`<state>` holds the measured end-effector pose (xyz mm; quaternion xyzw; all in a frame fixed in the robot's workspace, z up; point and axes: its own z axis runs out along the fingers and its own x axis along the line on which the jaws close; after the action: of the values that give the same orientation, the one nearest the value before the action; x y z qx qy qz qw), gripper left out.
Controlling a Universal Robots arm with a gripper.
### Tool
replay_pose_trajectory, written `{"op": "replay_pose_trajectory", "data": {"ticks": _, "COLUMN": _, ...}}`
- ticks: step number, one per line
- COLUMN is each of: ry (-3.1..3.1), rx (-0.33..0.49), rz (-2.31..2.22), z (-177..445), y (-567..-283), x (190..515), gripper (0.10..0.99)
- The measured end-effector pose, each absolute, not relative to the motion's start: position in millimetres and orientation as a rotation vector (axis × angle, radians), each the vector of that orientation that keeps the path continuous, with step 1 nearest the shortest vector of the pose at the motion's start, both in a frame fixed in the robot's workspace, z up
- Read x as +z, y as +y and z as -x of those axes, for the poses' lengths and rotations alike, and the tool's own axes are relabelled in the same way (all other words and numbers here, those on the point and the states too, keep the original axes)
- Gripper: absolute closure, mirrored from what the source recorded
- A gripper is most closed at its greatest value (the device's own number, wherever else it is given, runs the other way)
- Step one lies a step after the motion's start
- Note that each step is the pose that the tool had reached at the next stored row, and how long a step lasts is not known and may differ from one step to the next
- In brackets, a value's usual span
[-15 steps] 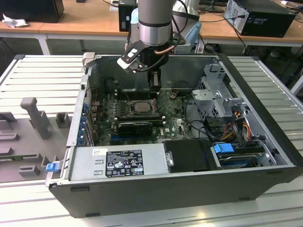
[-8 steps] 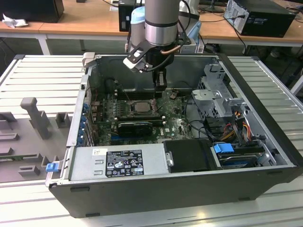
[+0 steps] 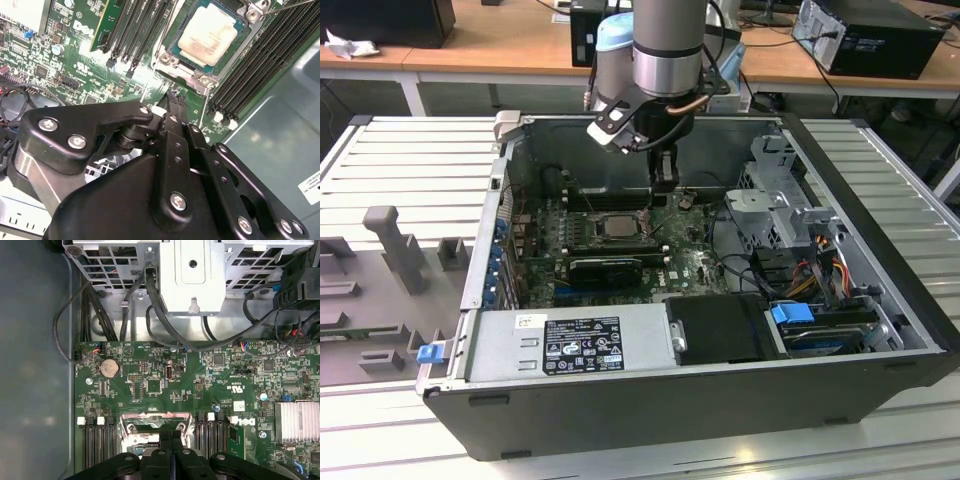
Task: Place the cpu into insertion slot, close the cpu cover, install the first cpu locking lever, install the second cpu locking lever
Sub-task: 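Close the cpu cover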
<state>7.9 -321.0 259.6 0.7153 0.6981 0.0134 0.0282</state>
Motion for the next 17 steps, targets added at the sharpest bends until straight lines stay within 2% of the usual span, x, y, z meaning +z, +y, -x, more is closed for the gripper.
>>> {"op": "replay_pose_trajectory", "data": {"ticks": 10, "ry": 2.155, "rx": 0.04, "rz": -2.208, "z": -13, "y": -321, "x": 269, "gripper": 0.98}}
{"op": "replay_pose_trajectory", "data": {"ticks": 17, "ry": 2.162, "rx": 0.035, "rz": -2.207, "z": -45, "y": -312, "x": 269, "gripper": 0.98}}
